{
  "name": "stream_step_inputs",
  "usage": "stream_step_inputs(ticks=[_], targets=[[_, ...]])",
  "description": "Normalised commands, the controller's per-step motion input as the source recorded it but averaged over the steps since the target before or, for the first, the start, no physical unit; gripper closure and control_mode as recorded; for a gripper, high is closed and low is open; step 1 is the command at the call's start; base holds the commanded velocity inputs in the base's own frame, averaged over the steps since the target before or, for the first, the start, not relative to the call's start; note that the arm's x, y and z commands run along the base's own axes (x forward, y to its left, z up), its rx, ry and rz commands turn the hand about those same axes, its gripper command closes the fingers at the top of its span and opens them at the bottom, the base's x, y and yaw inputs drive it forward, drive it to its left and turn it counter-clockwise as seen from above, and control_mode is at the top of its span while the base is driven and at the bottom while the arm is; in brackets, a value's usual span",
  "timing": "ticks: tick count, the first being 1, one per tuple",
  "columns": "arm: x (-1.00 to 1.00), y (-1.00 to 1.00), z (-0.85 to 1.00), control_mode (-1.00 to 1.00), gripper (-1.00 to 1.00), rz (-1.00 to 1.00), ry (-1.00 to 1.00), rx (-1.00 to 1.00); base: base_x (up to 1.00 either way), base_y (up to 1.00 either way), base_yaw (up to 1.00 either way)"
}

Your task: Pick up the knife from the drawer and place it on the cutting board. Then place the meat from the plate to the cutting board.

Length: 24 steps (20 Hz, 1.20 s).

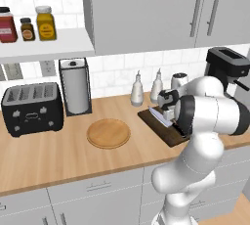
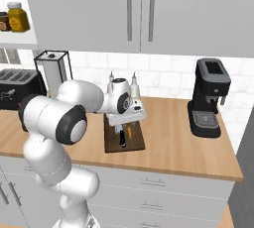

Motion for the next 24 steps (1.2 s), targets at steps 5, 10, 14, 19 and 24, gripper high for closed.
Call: stream_step_inputs(ticks=[5, 10, 14, 19, 24], targets=[[-0.17, 0.00, 0.09, -1.00, -1.00, 0.00, -0.07, 0.00, 0.00, 0.00, 0.00], [-0.94, -0.04, 0.84, -1.00, -1.00, 0.00, -0.65, 0.00, 0.00, 0.00, 0.00], [-1.00, -0.32, 0.99, -1.00, -1.00, 0.00, -0.82, 0.00, 0.00, 0.00, 0.00], [-1.00, -0.38, 1.00, -1.00, -1.00, 0.00, -0.73, 0.02, 0.00, 0.00, 0.00], [-1.00, -0.28, 1.00, -1.00, -1.00, 0.00, -0.57, 0.09, 0.00, 0.00, 0.00]])
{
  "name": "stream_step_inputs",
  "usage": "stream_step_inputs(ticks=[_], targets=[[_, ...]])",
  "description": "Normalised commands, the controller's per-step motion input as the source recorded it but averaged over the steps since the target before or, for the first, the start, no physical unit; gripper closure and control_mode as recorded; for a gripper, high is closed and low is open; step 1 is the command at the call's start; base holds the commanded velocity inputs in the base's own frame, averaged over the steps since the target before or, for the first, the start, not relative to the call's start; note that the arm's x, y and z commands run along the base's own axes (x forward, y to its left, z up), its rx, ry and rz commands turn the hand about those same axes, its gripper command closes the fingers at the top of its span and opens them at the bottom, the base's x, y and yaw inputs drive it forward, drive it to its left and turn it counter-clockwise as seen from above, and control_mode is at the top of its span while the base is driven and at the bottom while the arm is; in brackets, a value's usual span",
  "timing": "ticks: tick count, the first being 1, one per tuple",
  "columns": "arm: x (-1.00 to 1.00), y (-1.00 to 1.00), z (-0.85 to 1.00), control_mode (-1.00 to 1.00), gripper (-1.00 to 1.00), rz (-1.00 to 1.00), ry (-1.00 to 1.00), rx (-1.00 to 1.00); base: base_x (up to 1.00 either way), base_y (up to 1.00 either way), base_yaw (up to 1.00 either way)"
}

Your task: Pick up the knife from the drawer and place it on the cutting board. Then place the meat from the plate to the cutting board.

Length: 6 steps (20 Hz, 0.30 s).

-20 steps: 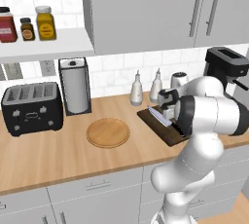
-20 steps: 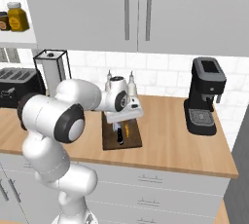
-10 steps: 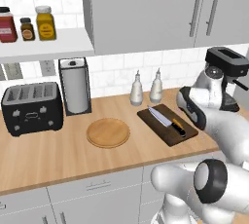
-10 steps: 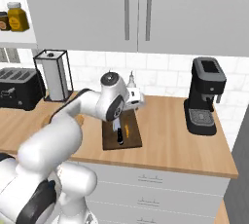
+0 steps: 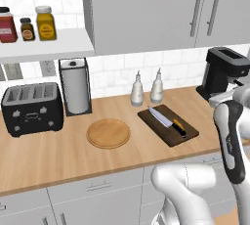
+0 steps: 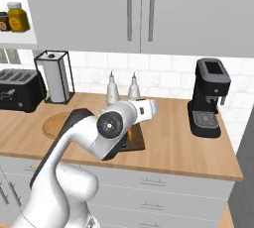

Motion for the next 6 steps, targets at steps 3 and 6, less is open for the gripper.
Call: stream_step_inputs(ticks=[3, 6], targets=[[-1.00, -0.10, 1.00, -1.00, -1.00, 0.00, -0.50, 0.08, 0.00, 0.00, 0.00], [-0.17, -0.09, 0.15, -1.00, -1.00, -0.01, -0.20, 0.00, 0.00, 0.00, 0.00]])
